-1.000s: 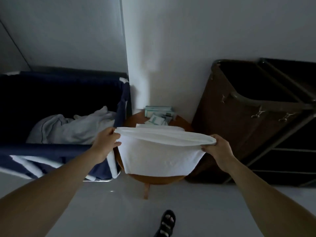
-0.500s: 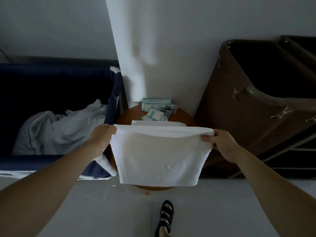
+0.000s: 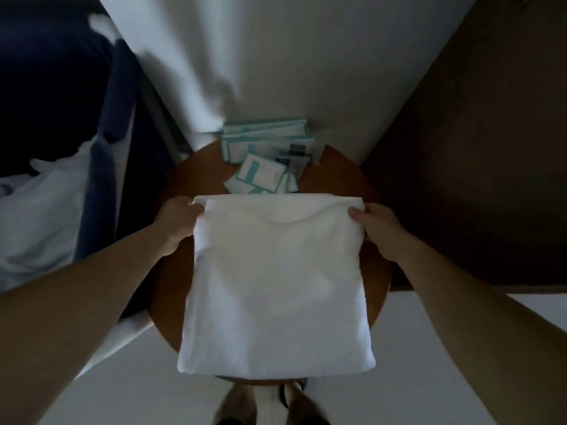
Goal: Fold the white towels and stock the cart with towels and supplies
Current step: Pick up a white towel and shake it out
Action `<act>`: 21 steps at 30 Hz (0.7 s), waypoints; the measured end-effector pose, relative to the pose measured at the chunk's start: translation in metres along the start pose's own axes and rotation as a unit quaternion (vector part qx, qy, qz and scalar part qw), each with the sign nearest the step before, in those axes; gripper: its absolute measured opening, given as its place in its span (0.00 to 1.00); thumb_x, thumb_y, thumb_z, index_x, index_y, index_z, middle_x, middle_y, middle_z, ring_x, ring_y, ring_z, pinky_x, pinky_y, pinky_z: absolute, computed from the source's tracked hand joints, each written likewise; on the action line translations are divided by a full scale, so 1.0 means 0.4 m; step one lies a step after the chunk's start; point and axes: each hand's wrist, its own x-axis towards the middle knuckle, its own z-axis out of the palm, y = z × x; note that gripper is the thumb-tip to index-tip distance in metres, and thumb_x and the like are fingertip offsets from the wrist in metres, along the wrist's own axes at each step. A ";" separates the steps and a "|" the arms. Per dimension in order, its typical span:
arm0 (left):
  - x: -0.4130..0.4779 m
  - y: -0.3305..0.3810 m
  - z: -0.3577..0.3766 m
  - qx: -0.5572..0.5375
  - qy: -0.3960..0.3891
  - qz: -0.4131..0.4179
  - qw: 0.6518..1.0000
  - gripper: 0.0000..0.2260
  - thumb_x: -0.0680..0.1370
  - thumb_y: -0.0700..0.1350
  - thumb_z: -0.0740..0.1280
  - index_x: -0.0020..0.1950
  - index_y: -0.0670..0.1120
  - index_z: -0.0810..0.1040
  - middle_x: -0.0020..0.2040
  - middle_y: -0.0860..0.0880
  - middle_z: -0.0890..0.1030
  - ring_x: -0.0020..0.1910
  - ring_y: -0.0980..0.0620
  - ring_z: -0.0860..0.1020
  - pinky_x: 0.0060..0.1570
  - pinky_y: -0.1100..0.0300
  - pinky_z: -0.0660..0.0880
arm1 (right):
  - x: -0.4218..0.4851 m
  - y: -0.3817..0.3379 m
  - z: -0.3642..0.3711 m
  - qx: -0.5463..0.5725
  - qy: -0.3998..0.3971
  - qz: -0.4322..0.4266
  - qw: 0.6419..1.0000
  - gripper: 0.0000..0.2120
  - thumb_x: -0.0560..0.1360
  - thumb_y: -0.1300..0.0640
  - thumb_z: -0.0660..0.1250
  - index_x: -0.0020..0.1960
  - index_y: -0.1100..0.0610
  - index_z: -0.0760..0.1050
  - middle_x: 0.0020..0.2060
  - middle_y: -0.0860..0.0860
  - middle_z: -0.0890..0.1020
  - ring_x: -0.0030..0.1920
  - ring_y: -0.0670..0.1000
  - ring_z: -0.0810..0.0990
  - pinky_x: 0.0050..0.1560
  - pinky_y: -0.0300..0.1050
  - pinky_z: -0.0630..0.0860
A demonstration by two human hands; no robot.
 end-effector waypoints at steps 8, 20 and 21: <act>0.128 -0.074 0.083 -0.014 0.015 0.015 1.000 0.15 0.82 0.47 0.62 0.66 0.42 0.75 0.60 0.43 0.77 0.60 0.41 0.76 0.59 0.46 0.72 | 0.120 0.079 0.054 0.003 0.071 0.031 0.997 0.10 0.79 0.50 0.66 0.57 0.54 0.77 0.53 0.53 0.81 0.52 0.55 0.80 0.59 0.59 0.77; 0.149 -0.098 0.116 0.052 0.105 -0.001 0.993 0.18 0.84 0.48 0.57 0.67 0.36 0.71 0.58 0.37 0.75 0.60 0.36 0.75 0.53 0.51 0.68 | 0.176 0.055 0.088 -0.049 0.098 0.032 0.993 0.15 0.80 0.48 0.65 0.59 0.59 0.76 0.54 0.59 0.80 0.46 0.54 0.78 0.48 0.50 0.75; 0.159 -0.107 0.118 0.063 0.100 -0.010 0.993 0.19 0.84 0.49 0.58 0.67 0.37 0.72 0.58 0.37 0.76 0.60 0.36 0.75 0.51 0.51 0.68 | 0.180 0.062 0.094 -0.067 0.109 0.030 0.991 0.17 0.80 0.47 0.65 0.62 0.58 0.74 0.56 0.57 0.80 0.48 0.54 0.78 0.50 0.50 0.75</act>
